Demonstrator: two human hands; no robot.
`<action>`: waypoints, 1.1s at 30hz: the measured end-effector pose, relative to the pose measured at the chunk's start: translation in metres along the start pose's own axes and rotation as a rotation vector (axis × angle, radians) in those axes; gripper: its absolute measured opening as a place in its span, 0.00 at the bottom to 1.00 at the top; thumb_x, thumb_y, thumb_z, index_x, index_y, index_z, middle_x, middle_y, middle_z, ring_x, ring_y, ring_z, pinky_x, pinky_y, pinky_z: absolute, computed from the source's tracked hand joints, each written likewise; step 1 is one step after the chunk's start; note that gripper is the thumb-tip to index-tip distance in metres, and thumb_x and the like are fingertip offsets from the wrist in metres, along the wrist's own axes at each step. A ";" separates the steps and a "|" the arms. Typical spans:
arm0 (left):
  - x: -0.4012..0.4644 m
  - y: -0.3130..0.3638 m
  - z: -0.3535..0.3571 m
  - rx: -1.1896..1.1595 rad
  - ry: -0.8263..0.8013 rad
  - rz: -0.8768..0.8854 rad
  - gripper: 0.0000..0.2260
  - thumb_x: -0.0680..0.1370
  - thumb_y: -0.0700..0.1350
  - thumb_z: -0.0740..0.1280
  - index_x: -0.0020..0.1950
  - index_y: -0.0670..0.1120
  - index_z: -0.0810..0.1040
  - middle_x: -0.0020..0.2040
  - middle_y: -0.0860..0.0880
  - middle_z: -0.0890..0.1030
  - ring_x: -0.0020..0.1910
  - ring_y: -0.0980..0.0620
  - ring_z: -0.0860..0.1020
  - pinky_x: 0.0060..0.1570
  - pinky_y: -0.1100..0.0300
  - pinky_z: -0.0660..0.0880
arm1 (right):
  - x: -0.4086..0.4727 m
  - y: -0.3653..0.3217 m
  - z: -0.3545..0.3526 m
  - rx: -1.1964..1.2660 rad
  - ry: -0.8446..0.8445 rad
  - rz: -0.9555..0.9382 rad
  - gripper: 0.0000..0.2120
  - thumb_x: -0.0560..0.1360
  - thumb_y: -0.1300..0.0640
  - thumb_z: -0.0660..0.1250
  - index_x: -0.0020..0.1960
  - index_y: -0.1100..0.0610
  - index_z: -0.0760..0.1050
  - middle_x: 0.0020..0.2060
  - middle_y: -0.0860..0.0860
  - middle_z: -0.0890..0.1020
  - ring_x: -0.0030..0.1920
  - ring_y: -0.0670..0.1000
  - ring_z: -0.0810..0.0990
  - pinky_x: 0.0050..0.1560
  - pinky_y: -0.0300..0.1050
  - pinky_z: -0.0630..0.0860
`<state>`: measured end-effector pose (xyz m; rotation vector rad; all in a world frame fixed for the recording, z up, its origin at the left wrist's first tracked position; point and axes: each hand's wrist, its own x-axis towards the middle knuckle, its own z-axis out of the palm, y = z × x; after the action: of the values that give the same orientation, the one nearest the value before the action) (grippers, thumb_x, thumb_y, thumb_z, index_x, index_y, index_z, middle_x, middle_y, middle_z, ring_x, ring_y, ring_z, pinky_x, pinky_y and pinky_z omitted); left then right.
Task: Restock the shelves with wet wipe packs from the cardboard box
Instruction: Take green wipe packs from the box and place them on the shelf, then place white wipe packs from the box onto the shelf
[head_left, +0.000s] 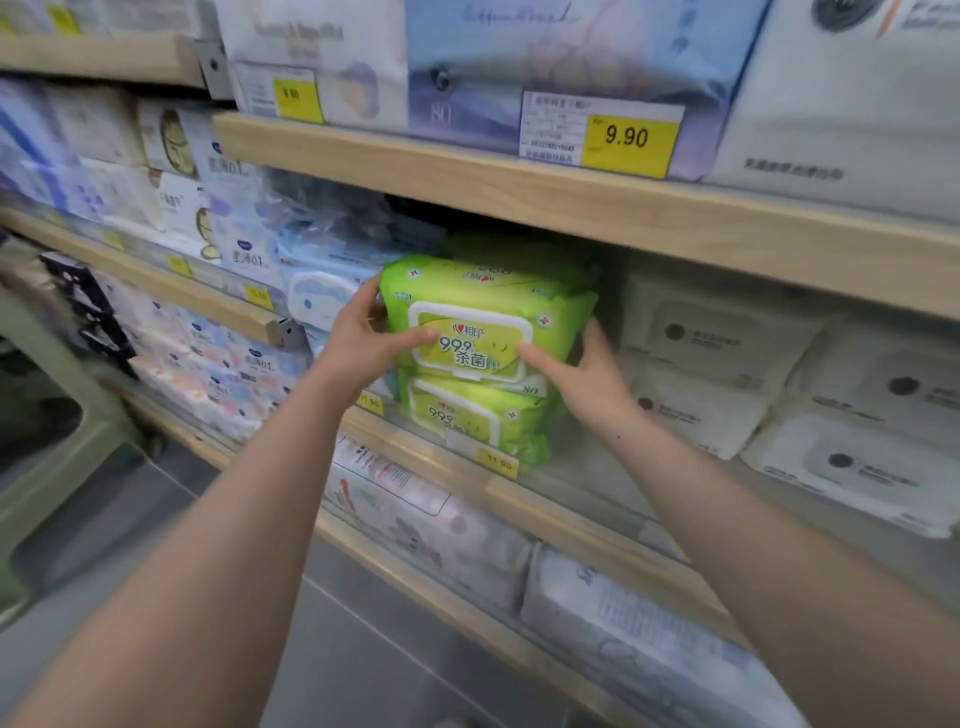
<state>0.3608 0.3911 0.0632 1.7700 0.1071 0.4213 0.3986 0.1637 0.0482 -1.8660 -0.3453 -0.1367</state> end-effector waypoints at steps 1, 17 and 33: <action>0.001 -0.003 0.001 -0.003 0.015 -0.001 0.32 0.68 0.41 0.76 0.69 0.51 0.69 0.57 0.46 0.79 0.56 0.49 0.78 0.55 0.54 0.77 | 0.001 0.002 0.000 -0.002 -0.007 0.002 0.32 0.70 0.48 0.73 0.69 0.51 0.65 0.63 0.48 0.71 0.59 0.46 0.71 0.59 0.39 0.66; -0.141 0.066 0.101 0.233 0.121 -0.058 0.23 0.74 0.46 0.70 0.66 0.43 0.69 0.56 0.46 0.74 0.51 0.48 0.75 0.57 0.50 0.73 | -0.125 -0.043 -0.133 -0.319 -0.106 0.062 0.23 0.75 0.51 0.68 0.67 0.57 0.69 0.58 0.52 0.73 0.54 0.51 0.75 0.54 0.39 0.70; -0.412 0.010 0.180 0.408 -0.387 -0.252 0.21 0.75 0.43 0.69 0.67 0.42 0.69 0.60 0.48 0.73 0.64 0.47 0.70 0.58 0.60 0.66 | -0.414 0.040 -0.218 -0.281 -0.012 0.478 0.21 0.74 0.52 0.70 0.64 0.54 0.70 0.57 0.47 0.72 0.52 0.45 0.73 0.47 0.34 0.68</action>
<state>0.0370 0.1004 -0.0524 2.1737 0.1466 -0.1417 0.0343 -0.1234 -0.0280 -2.1749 0.1255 0.1603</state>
